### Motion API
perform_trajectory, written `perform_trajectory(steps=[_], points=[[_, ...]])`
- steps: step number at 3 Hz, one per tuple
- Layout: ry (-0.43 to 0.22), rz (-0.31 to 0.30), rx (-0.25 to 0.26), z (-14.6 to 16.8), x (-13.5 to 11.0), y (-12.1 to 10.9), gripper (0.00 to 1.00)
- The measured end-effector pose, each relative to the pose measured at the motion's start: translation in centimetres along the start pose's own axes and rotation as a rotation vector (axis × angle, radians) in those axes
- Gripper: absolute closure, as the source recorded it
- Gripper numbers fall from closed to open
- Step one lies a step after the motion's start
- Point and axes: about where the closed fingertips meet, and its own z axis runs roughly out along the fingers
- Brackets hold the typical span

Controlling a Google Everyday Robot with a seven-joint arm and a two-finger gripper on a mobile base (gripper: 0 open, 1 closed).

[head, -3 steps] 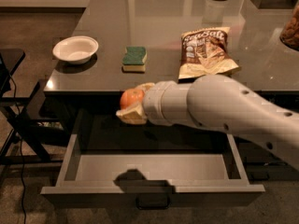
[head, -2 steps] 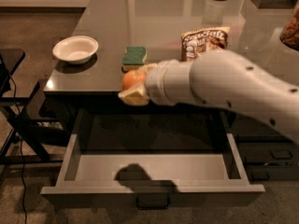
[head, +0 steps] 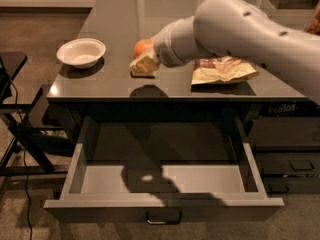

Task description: Pick orange from top drawer and place on counter

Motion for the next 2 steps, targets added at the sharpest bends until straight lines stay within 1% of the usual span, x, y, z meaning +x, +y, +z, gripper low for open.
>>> perform_trajectory(steps=[1,2], points=[[-0.024,-0.017,0.013,-0.28,-1.94,-0.79,1.00],[-0.022,-0.015,0.012,-0.24,-1.73,-0.70,1.00]])
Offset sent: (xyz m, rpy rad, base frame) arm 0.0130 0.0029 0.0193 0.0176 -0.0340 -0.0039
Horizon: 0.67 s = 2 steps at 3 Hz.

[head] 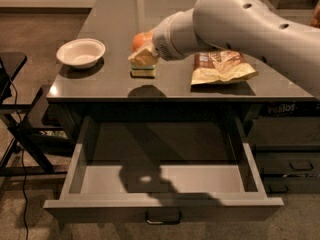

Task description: Pick orange from top drawer and place on counter

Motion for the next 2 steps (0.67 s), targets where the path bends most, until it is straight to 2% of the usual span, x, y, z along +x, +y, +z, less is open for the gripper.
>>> perform_trajectory(steps=[2], points=[[-0.045,0.057,0.053,1.9,0.1,-6.1,1.00]])
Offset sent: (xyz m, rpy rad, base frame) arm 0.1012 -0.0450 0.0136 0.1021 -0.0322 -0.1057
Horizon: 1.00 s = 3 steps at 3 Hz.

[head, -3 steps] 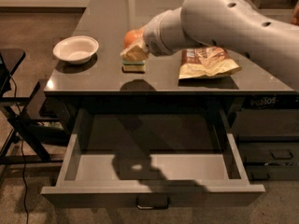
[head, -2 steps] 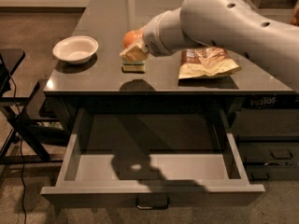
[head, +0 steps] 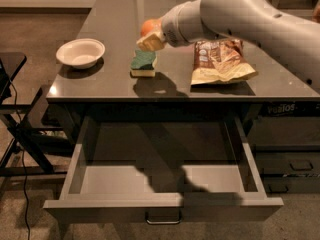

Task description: Pick orange from top drawer and place on counter

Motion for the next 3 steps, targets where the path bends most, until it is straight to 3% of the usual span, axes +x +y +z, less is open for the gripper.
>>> perform_trajectory(steps=[1,2,3], points=[[-0.001,0.023,0.015,0.9,0.4,-2.4,1.00],[0.028,0.049,0.007,4.5,1.9,-6.7,1.00],[0.027,0.051,0.005,4.6,2.1,-6.7,1.00]])
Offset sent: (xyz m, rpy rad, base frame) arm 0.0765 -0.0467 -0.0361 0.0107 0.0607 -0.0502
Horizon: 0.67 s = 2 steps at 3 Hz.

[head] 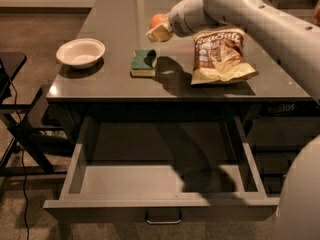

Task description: Pick orange from top drawer and place on counter

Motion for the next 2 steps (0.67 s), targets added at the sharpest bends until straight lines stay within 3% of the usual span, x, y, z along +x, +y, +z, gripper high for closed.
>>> perform_trajectory(steps=[2], points=[[0.025,0.031,0.002,2.5,0.5,-3.5,1.00]])
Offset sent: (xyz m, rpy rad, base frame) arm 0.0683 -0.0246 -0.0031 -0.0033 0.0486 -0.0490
